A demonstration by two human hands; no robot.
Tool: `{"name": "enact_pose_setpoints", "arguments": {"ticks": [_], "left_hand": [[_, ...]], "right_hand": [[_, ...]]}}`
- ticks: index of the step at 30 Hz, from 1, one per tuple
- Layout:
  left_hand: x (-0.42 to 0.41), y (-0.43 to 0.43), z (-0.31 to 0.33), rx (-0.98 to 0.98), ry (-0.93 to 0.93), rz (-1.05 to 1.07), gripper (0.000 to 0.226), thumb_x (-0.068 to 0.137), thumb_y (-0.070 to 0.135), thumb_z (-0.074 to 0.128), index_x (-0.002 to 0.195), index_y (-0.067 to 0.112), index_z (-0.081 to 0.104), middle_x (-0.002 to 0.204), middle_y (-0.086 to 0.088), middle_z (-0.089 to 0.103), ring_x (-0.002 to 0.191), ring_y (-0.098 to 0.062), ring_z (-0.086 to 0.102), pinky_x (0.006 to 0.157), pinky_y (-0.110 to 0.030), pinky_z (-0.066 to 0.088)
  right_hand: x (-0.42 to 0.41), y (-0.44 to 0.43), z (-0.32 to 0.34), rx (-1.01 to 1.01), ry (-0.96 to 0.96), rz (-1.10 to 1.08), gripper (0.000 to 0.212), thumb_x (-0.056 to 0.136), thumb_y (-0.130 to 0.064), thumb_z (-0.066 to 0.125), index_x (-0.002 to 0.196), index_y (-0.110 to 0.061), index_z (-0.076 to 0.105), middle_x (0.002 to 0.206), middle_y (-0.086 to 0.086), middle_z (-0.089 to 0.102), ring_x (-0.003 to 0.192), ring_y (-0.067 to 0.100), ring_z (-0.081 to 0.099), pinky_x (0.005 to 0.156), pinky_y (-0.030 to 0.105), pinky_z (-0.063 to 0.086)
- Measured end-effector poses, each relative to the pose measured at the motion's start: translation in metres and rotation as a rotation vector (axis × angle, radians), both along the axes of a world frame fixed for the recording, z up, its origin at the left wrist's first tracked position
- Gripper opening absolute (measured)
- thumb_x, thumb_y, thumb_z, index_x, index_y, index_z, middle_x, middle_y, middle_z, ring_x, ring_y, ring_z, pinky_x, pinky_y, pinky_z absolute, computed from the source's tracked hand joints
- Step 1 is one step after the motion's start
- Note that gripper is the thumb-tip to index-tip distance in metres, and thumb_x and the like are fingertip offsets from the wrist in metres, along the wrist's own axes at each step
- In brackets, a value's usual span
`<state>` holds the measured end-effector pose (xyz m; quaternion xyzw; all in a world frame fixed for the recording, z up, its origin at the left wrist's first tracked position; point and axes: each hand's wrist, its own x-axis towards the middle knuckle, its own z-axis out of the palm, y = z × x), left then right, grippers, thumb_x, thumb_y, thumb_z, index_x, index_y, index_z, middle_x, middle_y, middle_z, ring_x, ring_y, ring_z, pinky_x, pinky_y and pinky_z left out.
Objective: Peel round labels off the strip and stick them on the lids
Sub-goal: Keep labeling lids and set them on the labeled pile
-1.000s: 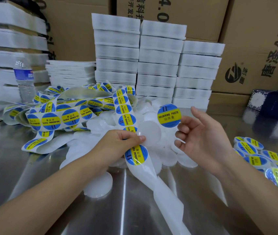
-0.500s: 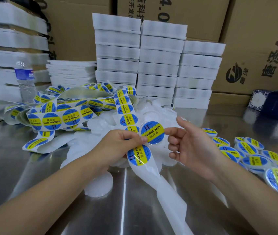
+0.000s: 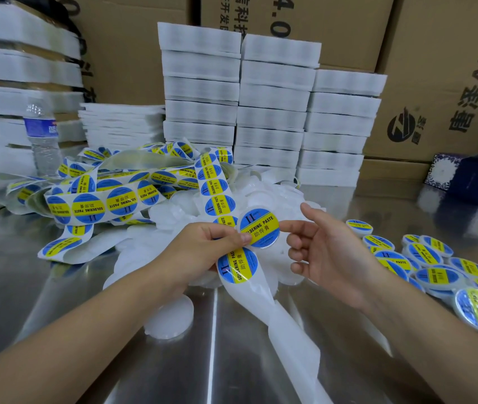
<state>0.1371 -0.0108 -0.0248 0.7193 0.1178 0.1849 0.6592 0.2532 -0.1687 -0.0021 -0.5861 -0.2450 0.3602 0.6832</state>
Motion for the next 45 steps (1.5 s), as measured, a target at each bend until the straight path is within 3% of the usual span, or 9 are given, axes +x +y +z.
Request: {"name": "enact_pose_setpoints", "arguments": {"ticks": [10, 13, 27, 32, 34, 36, 40, 42, 45], "left_hand": [[-0.001, -0.001, 0.001, -0.024, 0.000, 0.019, 0.017, 0.059, 0.041, 0.071, 0.060, 0.025, 0.075, 0.068, 0.003, 0.073, 0.058, -0.007, 0.068, 0.054, -0.017, 0.051], [0.000, -0.001, 0.001, -0.032, -0.007, 0.027, 0.014, 0.069, 0.033, 0.072, 0.060, 0.024, 0.075, 0.068, 0.003, 0.073, 0.058, -0.006, 0.068, 0.053, -0.015, 0.050], [-0.001, 0.001, 0.002, 0.065, 0.006, 0.060, 0.025, 0.080, 0.021, 0.072, 0.055, 0.021, 0.072, 0.062, 0.003, 0.070, 0.056, -0.006, 0.064, 0.055, -0.013, 0.049], [-0.001, -0.003, 0.000, 0.127, 0.045, 0.009, 0.011, 0.073, 0.027, 0.076, 0.064, 0.021, 0.074, 0.064, 0.002, 0.072, 0.059, -0.008, 0.066, 0.059, -0.021, 0.054], [-0.002, -0.005, 0.000, 0.143, 0.044, 0.001, 0.019, 0.062, 0.042, 0.077, 0.065, 0.023, 0.074, 0.065, 0.002, 0.072, 0.060, -0.009, 0.066, 0.059, -0.022, 0.053], [-0.003, -0.006, 0.001, 0.165, 0.026, -0.002, 0.023, 0.057, 0.046, 0.076, 0.063, 0.023, 0.073, 0.062, 0.004, 0.070, 0.057, -0.006, 0.066, 0.053, -0.017, 0.051], [-0.004, -0.008, -0.001, 0.241, -0.028, -0.032, 0.016, 0.073, 0.018, 0.079, 0.067, 0.007, 0.070, 0.057, 0.003, 0.065, 0.052, -0.003, 0.060, 0.048, -0.012, 0.045], [-0.006, -0.009, -0.002, 0.321, -0.052, -0.050, 0.014, 0.069, 0.016, 0.080, 0.071, 0.005, 0.071, 0.062, -0.003, 0.067, 0.057, -0.005, 0.061, 0.056, -0.018, 0.052], [-0.010, -0.012, -0.001, 0.480, -0.056, -0.056, 0.013, 0.065, 0.023, 0.085, 0.069, 0.020, 0.073, 0.068, -0.001, 0.071, 0.063, -0.007, 0.062, 0.069, -0.030, 0.054]], "right_hand": [[0.000, 0.000, -0.001, -0.001, -0.112, -0.091, 0.045, 0.091, -0.043, 0.046, 0.074, -0.016, 0.077, 0.055, -0.005, 0.046, 0.049, 0.009, 0.041, 0.053, 0.024, 0.037], [0.000, 0.001, -0.002, 0.007, -0.149, -0.103, 0.044, 0.092, -0.042, 0.046, 0.077, -0.017, 0.078, 0.054, -0.005, 0.045, 0.050, 0.009, 0.040, 0.052, 0.024, 0.037], [0.002, -0.001, -0.001, -0.048, -0.347, -0.298, 0.040, 0.095, -0.035, 0.047, 0.073, -0.018, 0.075, 0.054, -0.006, 0.050, 0.048, 0.010, 0.043, 0.049, 0.024, 0.039], [-0.012, 0.004, -0.010, -0.118, -0.686, -0.157, 0.025, 0.077, -0.059, 0.055, 0.076, -0.038, 0.069, 0.075, -0.008, 0.064, 0.060, 0.004, 0.054, 0.055, 0.023, 0.046], [-0.017, 0.005, -0.017, -0.119, -0.739, -0.087, 0.039, 0.062, -0.071, 0.052, 0.084, -0.040, 0.064, 0.079, -0.009, 0.066, 0.062, 0.002, 0.056, 0.057, 0.021, 0.047], [-0.018, 0.005, -0.022, -0.087, -0.758, -0.038, 0.045, 0.061, -0.071, 0.055, 0.092, -0.040, 0.059, 0.078, -0.017, 0.067, 0.066, -0.002, 0.058, 0.058, 0.015, 0.044], [-0.018, 0.008, -0.024, -0.057, -0.777, -0.038, 0.031, 0.072, -0.062, 0.063, 0.093, -0.040, 0.057, 0.076, -0.020, 0.066, 0.066, -0.004, 0.060, 0.056, 0.011, 0.043], [-0.016, 0.009, -0.025, -0.089, -0.797, -0.049, 0.032, 0.068, -0.064, 0.059, 0.090, -0.040, 0.059, 0.074, -0.019, 0.065, 0.063, -0.003, 0.058, 0.057, 0.015, 0.044], [-0.016, 0.009, -0.027, -0.127, -0.825, -0.036, 0.040, 0.061, -0.070, 0.059, 0.089, -0.042, 0.061, 0.076, -0.014, 0.067, 0.066, -0.001, 0.059, 0.062, 0.023, 0.051]]}}
